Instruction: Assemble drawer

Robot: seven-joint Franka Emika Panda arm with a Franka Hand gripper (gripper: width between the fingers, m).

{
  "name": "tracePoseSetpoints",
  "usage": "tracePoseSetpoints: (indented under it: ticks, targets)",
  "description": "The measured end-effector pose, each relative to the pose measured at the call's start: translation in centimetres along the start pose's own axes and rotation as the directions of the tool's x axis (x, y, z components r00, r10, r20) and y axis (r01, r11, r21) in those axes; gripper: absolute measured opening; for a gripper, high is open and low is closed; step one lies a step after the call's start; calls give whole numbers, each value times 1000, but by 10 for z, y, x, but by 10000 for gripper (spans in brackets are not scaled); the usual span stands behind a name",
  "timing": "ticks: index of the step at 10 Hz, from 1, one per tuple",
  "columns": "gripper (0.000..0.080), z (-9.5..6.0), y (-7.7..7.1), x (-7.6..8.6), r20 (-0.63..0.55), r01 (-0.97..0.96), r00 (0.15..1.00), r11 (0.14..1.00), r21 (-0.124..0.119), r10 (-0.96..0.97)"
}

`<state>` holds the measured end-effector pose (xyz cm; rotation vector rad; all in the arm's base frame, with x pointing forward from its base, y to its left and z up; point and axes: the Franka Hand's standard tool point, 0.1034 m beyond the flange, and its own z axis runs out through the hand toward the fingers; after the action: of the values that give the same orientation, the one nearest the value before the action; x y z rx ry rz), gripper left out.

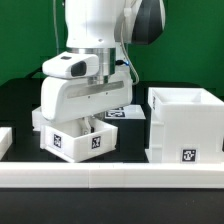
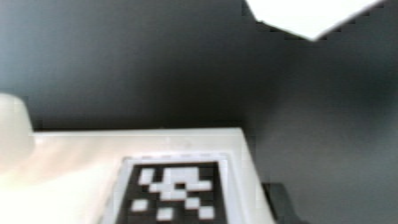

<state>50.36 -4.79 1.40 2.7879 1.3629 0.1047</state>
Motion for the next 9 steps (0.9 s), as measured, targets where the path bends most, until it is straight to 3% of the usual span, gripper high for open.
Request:
tracePoseSetpoints:
  ticks: [1, 3, 7, 9]
  targets:
    - [41, 0, -3, 3, 3, 121, 993, 993, -9, -121]
    - [41, 0, -5, 4, 20, 293, 956, 956, 5, -293]
    - [41, 3, -6, 1, 30, 477, 878, 879, 13, -477]
    - [41, 1, -8, 13, 25, 473, 881, 881, 7, -473]
